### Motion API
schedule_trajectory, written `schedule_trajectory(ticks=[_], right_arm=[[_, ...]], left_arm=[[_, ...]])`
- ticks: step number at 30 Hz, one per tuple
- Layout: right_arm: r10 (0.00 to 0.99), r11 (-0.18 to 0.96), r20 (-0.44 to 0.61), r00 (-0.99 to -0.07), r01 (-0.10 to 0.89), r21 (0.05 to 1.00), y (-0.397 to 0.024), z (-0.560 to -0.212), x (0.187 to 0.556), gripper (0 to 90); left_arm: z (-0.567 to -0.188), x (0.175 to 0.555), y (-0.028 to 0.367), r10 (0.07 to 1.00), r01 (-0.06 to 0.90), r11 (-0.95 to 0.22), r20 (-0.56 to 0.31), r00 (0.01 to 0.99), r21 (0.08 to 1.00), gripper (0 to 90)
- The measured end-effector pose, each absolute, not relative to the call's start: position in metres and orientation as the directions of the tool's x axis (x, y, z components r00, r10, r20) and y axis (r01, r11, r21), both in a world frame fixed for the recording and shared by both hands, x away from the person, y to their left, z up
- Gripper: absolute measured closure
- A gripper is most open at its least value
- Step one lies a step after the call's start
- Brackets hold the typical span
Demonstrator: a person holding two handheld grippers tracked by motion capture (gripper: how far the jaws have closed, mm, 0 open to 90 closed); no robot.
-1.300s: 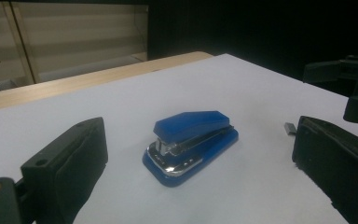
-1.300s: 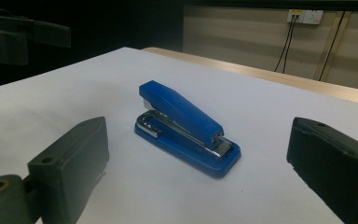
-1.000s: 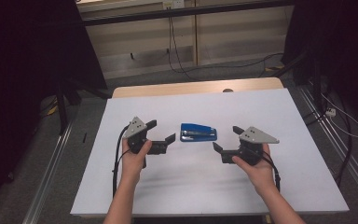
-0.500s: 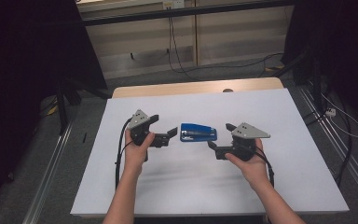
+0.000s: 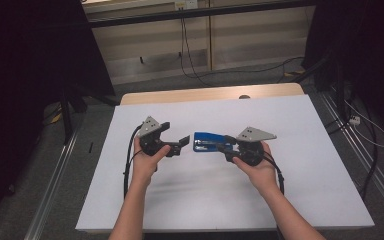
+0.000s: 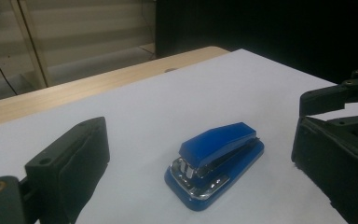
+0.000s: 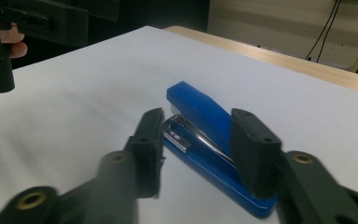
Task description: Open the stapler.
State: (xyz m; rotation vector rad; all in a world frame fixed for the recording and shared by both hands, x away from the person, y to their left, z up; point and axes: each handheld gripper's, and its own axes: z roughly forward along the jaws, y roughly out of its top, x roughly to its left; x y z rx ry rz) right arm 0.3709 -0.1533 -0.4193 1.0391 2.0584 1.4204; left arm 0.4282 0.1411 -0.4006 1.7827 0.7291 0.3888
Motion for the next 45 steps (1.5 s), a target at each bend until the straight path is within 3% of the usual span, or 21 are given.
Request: schedule_trajectory(ticks=[1, 3, 8, 13, 16, 22, 27, 33, 36, 45], right_arm=[[0.773, 0.193, 0.077, -0.629, 0.349, 0.917, -0.152, -0.419, 0.373, 70.9], [0.77, 0.198, 0.084, -0.632, 0.362, 0.911, -0.149, -0.419, 0.377, 79.1], [0.757, 0.226, 0.084, -0.648, 0.38, 0.897, -0.14, -0.419, 0.384, 90.0], [0.753, 0.279, 0.055, -0.656, 0.394, 0.876, -0.128, -0.422, 0.391, 90.0], [0.752, 0.292, 0.047, -0.657, 0.396, 0.871, -0.123, -0.426, 0.395, 90.0], [0.755, 0.315, 0.037, -0.655, 0.413, 0.855, -0.114, -0.436, 0.403, 90.0], [0.756, 0.337, 0.025, -0.654, 0.421, 0.842, -0.108, -0.442, 0.407, 90.0], [0.767, 0.328, 0.031, -0.641, 0.432, 0.84, -0.105, -0.445, 0.41, 90.0], [0.766, 0.335, 0.026, -0.643, 0.433, 0.837, -0.103, -0.446, 0.412, 90.0], [0.763, 0.389, -0.023, -0.646, 0.43, 0.815, -0.092, -0.448, 0.415, 90.0]], left_arm=[[-0.401, 0.429, 0.141, 0.659, 0.288, -0.199, -0.089, 0.747, 0.937, 4.5], [-0.402, 0.429, 0.141, 0.661, 0.295, -0.194, -0.097, 0.744, 0.936, 4.6], [-0.404, 0.43, 0.139, 0.656, 0.302, -0.197, -0.104, 0.748, 0.933, 4.6], [-0.408, 0.433, 0.137, 0.674, 0.306, -0.224, -0.079, 0.735, 0.925, 6.7], [-0.41, 0.434, 0.136, 0.676, 0.31, -0.246, -0.067, 0.734, 0.918, 14.0], [-0.416, 0.437, 0.133, 0.695, 0.346, -0.27, -0.067, 0.716, 0.899, 34.4], [-0.427, 0.442, 0.126, 0.689, 0.39, -0.298, -0.086, 0.72, 0.871, 59.6], [-0.433, 0.445, 0.123, 0.68, 0.423, -0.307, -0.115, 0.725, 0.853, 80.3], [-0.438, 0.447, 0.119, 0.67, 0.434, -0.329, -0.116, 0.733, 0.839, 85.4], [-0.445, 0.449, 0.111, 0.657, 0.431, -0.369, -0.096, 0.747, 0.824, 90.0]])
